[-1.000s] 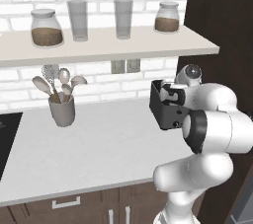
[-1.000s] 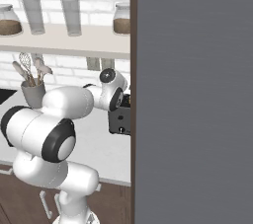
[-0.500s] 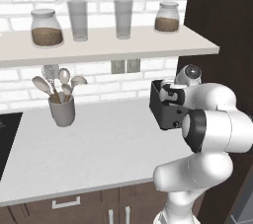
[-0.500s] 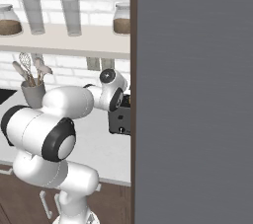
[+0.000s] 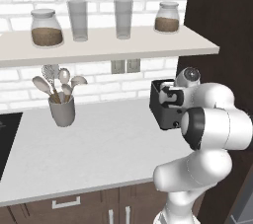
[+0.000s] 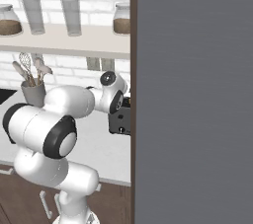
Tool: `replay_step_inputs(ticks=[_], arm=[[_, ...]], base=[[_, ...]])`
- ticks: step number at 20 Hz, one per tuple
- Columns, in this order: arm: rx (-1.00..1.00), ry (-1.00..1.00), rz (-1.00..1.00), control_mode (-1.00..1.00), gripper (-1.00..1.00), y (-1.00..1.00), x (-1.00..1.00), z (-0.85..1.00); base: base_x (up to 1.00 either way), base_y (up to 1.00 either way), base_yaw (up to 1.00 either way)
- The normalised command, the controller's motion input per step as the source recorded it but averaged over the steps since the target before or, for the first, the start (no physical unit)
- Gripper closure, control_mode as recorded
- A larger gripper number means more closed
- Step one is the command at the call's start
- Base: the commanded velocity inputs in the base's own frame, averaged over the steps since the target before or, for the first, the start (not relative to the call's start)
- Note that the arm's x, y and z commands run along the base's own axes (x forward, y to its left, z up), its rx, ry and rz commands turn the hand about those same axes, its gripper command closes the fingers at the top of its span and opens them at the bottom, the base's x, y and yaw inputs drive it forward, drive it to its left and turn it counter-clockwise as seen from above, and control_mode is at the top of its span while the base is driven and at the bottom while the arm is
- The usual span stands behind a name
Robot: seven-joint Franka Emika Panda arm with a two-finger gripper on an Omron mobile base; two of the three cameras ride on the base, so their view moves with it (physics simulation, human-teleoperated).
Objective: Start the toaster. Once the lever pops up, take the bread to the plate on the dining counter.
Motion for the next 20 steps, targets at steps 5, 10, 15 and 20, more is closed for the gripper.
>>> replay_step_inputs(ticks=[5, 10, 15, 20], arm=[[0.00, 0.00, 0.00, -1.00, -1.00, 0.00, 0.02, -0.01], [0.00, 0.00, 0.00, -1.00, -1.00, 0.00, 0.03, 0.00], [0.00, 0.01, 0.00, -1.00, -1.00, 0.00, 0.06, -0.01], [0.00, 0.05, 0.00, -1.00, -1.00, 0.00, 0.16, 0.00]], base=[[0.00, 0.00, 0.00], [0.00, 0.00, 0.00], [0.00, 0.00, 0.00], [0.00, 0.00, 0.00]])
